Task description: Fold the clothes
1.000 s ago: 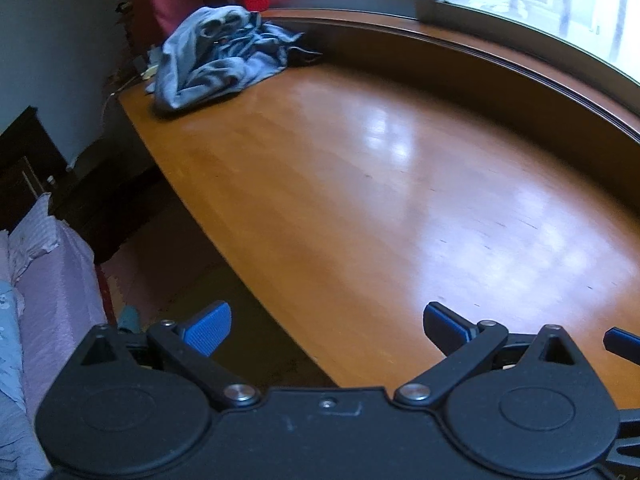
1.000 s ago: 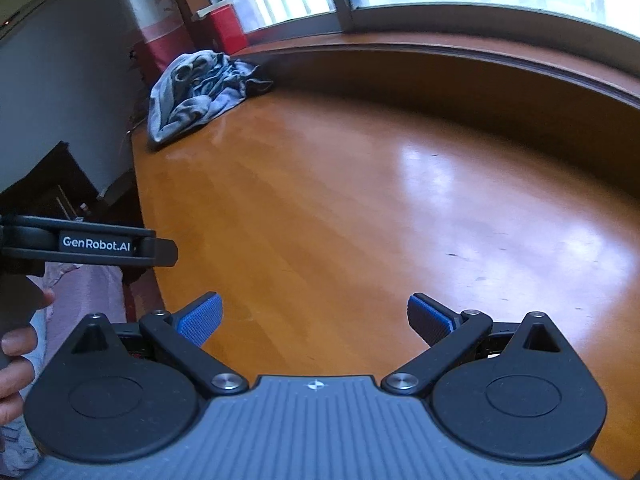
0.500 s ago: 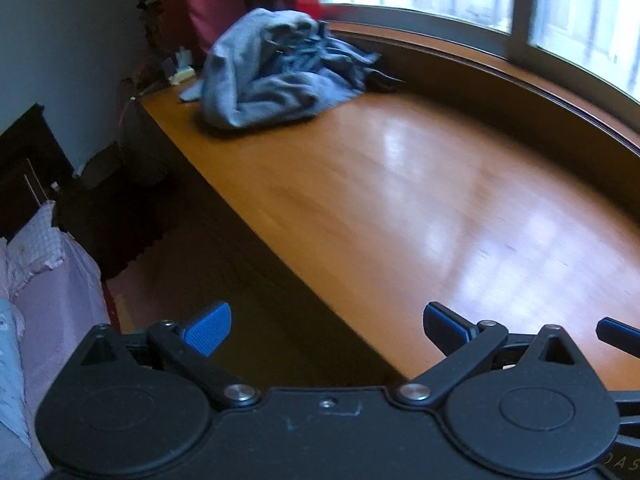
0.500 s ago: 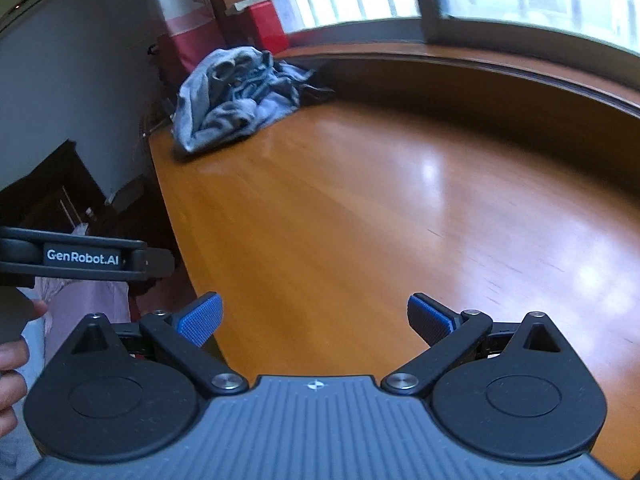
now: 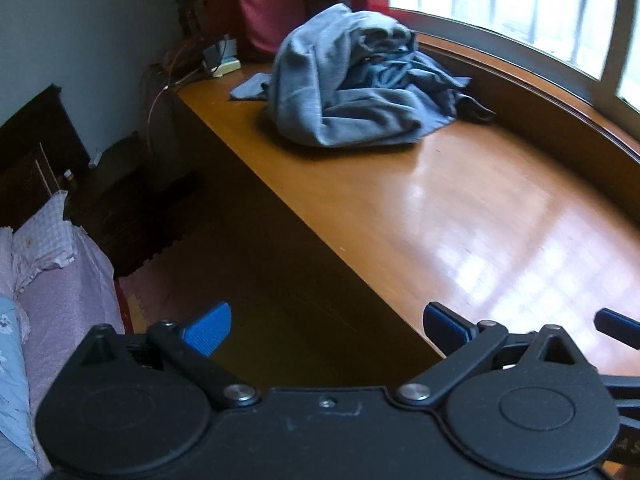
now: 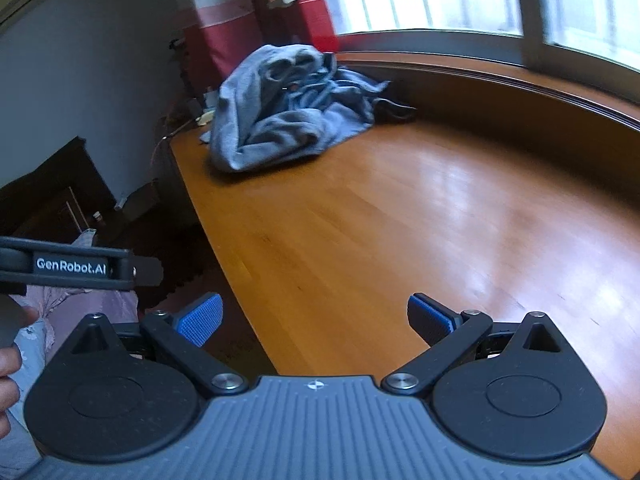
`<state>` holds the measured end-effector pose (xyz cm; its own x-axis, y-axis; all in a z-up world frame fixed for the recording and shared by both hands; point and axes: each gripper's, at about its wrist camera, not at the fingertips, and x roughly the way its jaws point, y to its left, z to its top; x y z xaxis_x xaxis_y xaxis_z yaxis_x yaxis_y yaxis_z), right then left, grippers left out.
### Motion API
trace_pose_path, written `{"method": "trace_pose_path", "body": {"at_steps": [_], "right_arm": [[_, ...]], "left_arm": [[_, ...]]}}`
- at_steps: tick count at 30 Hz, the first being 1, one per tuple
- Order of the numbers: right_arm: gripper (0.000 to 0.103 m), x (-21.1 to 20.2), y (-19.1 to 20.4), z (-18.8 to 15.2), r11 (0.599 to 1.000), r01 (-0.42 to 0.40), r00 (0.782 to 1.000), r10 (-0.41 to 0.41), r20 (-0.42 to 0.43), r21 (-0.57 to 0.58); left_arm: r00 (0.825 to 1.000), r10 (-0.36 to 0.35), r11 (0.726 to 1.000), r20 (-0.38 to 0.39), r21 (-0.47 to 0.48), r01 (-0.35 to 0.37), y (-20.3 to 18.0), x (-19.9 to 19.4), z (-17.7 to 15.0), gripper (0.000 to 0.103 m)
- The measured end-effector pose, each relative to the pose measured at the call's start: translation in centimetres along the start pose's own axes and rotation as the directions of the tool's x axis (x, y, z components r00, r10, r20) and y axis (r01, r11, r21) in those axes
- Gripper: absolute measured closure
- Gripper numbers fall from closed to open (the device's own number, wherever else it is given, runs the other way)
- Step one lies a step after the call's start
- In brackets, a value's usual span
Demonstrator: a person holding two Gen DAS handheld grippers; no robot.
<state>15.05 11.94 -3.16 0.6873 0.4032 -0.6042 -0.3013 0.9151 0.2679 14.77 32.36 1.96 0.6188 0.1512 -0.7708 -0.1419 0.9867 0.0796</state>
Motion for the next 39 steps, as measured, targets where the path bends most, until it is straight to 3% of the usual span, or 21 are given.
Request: {"method": "trace_pose_path", "body": {"at_steps": [9,14,23,31,36,39], "right_arm": [[0.002,9.9,2.8,5.4,0.999,-0.053,0.998,0.053,0.023,-0.001],[0.002,15.9,4.1,9.4,0.996,-0.086,0.996,0.086,0.005,0.002],[0.002,23.4,6.2,14.2,0.999,-0.051,0.997,0.051,-0.049,0.01],[0.002,26.8,8.1,16.7,0.989,0.089,0.996,-0.085,-0.041,0.115],[0.002,28.0,10.3,18.6,0.947,0.194,0.978,-0.207,0.023,0.258],[0.002,28.6,11.9,19.5,0.928,0.237,0.965,-0.26,0.043,0.286]], "left_arm": [[0.998,0.06,0.998,-0.001,0.02,-0.06,4.1,8.4,8.2,0.0],[0.998,0.055,0.998,-0.04,0.043,-0.053,6.1,13.9,13.9,0.0],[0.996,0.02,0.999,-0.09,0.047,-0.016,9.7,20.8,20.6,0.0],[0.991,-0.1,0.984,-0.084,0.141,0.111,13.4,26.6,26.5,0.0],[0.976,-0.21,0.951,-0.054,0.219,0.217,15.4,29.0,30.1,0.0],[0.969,-0.242,0.933,-0.054,0.26,0.248,15.9,30.4,31.9,0.0]]}}
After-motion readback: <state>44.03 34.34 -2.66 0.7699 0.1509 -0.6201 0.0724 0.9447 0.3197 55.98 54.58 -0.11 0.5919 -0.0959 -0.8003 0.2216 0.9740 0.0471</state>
